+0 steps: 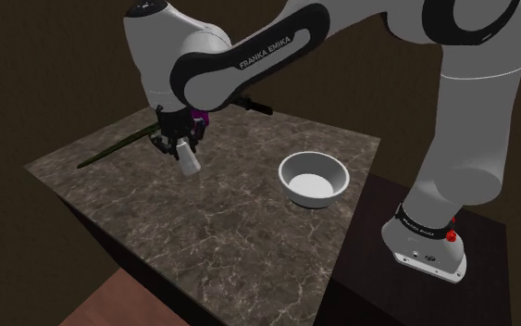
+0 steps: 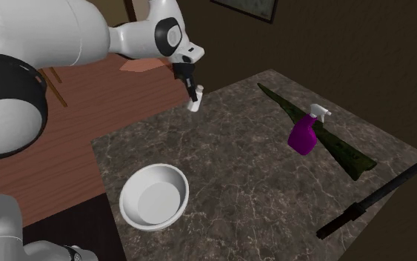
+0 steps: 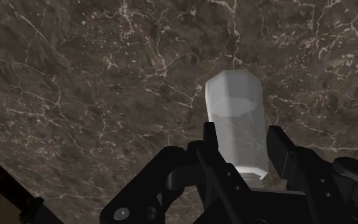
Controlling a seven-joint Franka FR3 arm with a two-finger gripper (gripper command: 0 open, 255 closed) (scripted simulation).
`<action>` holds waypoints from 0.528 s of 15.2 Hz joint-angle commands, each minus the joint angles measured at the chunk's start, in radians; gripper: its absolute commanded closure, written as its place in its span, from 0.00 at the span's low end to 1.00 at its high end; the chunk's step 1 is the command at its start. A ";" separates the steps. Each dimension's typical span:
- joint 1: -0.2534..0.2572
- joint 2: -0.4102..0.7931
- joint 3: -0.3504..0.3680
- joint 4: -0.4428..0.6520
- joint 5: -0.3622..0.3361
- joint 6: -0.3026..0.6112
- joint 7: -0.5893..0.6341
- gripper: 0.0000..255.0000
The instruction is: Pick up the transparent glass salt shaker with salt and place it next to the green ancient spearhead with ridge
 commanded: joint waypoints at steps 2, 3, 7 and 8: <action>0.000 -0.010 0.004 0.026 0.010 -0.034 -0.011 1.00; 0.000 -0.013 0.005 0.036 0.013 -0.046 -0.014 1.00; 0.001 -0.020 0.008 0.069 0.021 -0.084 -0.025 1.00; -0.009 -0.010 0.001 0.083 0.020 -0.084 -0.045 1.00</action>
